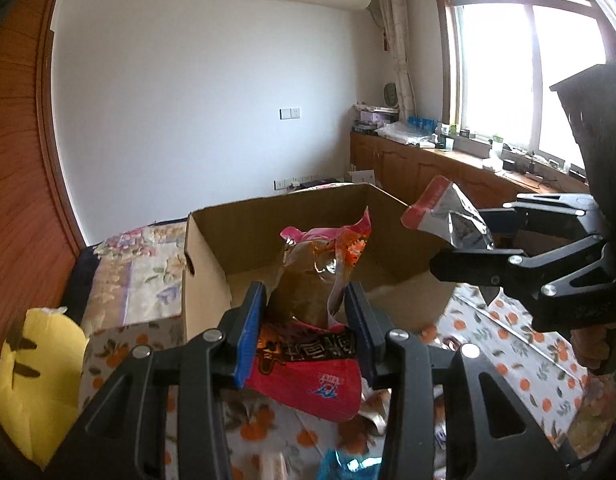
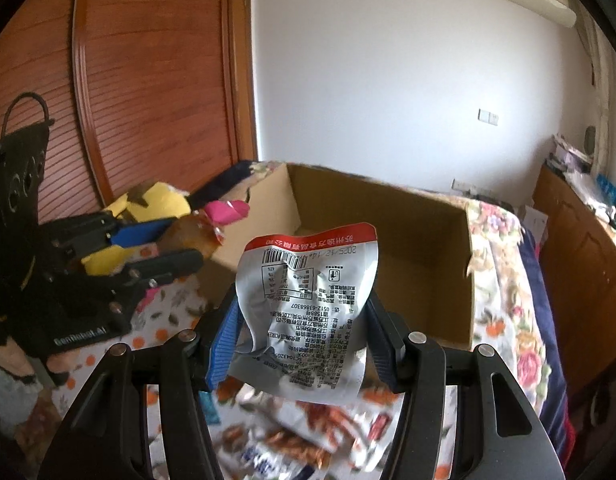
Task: Organize snacks
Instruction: 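Lower both bags into the cardboard box and open both tools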
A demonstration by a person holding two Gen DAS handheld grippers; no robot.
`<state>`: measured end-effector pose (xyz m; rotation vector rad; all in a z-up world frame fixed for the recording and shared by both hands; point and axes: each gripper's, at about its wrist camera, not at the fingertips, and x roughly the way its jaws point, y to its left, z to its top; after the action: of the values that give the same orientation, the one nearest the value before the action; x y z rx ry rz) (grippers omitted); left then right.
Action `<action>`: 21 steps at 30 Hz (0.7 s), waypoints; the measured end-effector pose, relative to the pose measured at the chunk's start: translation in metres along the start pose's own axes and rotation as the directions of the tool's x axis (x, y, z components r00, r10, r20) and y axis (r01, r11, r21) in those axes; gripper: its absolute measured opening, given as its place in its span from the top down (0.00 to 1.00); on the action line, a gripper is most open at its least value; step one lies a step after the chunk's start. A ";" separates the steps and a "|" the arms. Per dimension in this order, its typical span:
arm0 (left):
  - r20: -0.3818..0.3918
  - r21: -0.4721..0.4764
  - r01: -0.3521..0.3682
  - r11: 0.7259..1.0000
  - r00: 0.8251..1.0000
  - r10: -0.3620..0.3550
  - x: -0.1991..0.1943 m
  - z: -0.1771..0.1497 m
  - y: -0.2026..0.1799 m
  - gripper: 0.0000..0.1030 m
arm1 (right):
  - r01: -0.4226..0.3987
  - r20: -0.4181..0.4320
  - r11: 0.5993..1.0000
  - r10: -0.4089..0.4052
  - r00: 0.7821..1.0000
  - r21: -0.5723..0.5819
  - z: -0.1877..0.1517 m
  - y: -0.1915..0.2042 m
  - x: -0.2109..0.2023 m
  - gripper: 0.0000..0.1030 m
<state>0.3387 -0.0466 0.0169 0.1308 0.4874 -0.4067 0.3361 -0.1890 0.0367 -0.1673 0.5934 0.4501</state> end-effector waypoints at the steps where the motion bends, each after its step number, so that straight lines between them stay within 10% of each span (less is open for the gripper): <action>1: 0.002 0.005 -0.002 1.000 1.000 0.002 0.005 0.003 0.001 0.61 | 0.001 0.001 1.000 -0.001 1.000 -0.002 0.004 -0.002 0.003 0.44; 21: -0.039 -0.067 -0.001 0.998 0.999 -0.002 0.080 0.022 0.038 0.61 | 0.041 -0.069 0.999 -0.041 0.997 -0.003 0.023 -0.036 0.097 0.44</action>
<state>0.4279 -0.0439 -0.0015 0.0740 0.5392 -0.3881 0.4358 -0.1799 0.0006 -0.1966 0.6559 0.4065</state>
